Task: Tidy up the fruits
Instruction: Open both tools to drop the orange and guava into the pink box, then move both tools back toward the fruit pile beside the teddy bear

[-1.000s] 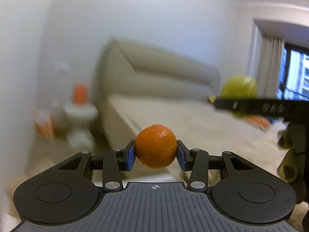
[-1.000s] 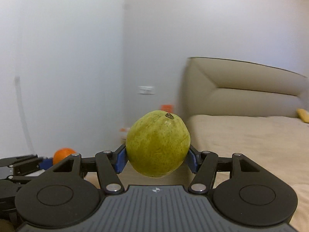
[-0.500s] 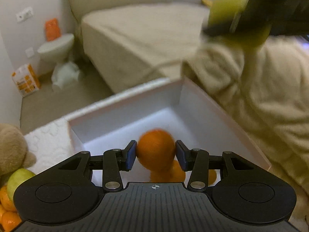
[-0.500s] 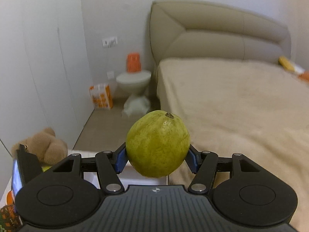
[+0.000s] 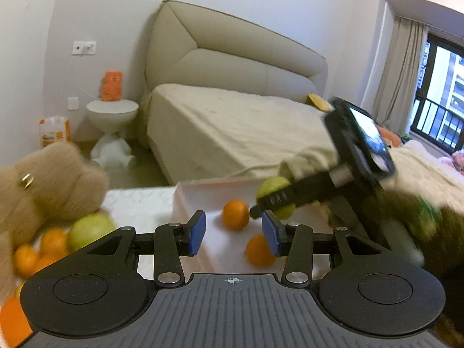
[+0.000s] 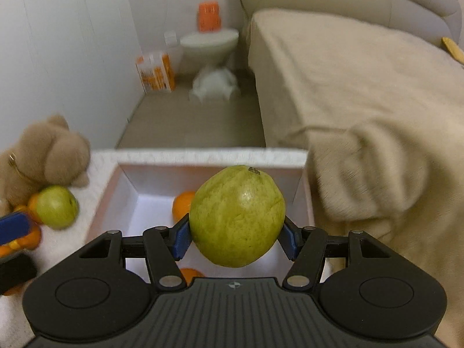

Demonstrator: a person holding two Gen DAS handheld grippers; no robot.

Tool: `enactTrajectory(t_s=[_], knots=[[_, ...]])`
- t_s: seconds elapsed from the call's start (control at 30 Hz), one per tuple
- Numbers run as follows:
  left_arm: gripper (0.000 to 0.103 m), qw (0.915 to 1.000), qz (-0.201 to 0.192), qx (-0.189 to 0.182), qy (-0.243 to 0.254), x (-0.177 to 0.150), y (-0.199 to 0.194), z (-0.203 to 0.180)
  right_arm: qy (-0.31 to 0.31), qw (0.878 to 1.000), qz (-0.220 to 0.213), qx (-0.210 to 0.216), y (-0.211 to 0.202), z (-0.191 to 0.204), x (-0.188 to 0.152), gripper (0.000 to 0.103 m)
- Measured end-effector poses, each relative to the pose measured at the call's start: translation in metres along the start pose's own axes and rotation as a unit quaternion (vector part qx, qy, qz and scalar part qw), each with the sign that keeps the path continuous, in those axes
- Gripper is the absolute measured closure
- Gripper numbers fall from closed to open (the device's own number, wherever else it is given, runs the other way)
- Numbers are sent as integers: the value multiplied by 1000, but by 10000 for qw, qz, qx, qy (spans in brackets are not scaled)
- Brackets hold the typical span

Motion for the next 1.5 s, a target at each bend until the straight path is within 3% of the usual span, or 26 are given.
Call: enactTrajectory(t_s=[0.1,0.27,0.43,0.53,0.63,0.8,0.93,1.03,1.17,1.27,1.4,1.5], knots=[[55,9996,11,263,90,-26,-16,1,103,9995,271,-131,15,3,-2,40],[55,9983,194,507,-198,-67,-38,20,-5,9992,55,-402,-2,6,-1,38],[55,9910,-235,1056,-788,-86,-91,57,-588,9933,-796,-603,-51,29,-3,30],[55,9783,-529,1618,-1180,-97,-115,85,-1171,9776,-1542,-828,-72,62,-14,22],[55,9625,-532,2070,-1670,-112,-127,115,-1494,9662,-2008,-622,-80,96,-24,19],[55,9445,-663,2348,-2201,-137,-135,142,-1443,9811,-1047,755,-70,145,-41,19],[55,9414,-802,2241,-2390,-149,-133,149,-1278,9813,-382,1385,-49,182,-58,19],[55,9430,-851,2109,-2429,-152,-130,149,-1242,9823,-217,1386,-30,205,-64,22],[55,9465,-879,1994,-2379,-152,-129,146,-1358,9829,-648,1057,-9,229,-48,22],[55,9489,-849,1910,-2365,-153,-126,144,-1342,9857,-637,798,17,234,-30,23],[55,9518,-864,1839,-2299,-152,-126,141,-1106,9907,-260,748,40,229,-18,50],[55,9531,-869,1808,-2269,-152,-125,140,-1106,9893,-75,949,30,217,-31,50]])
Point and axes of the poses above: each gripper's, at about its wrist camera, not at the fingertips, and y roughly the way its jaws point, z to its left, x to its top, the point moved 2 cm from there along y, roughly the way its jaws point, and after that the axes turned 13 degrees about y, right-handed, at the moved point
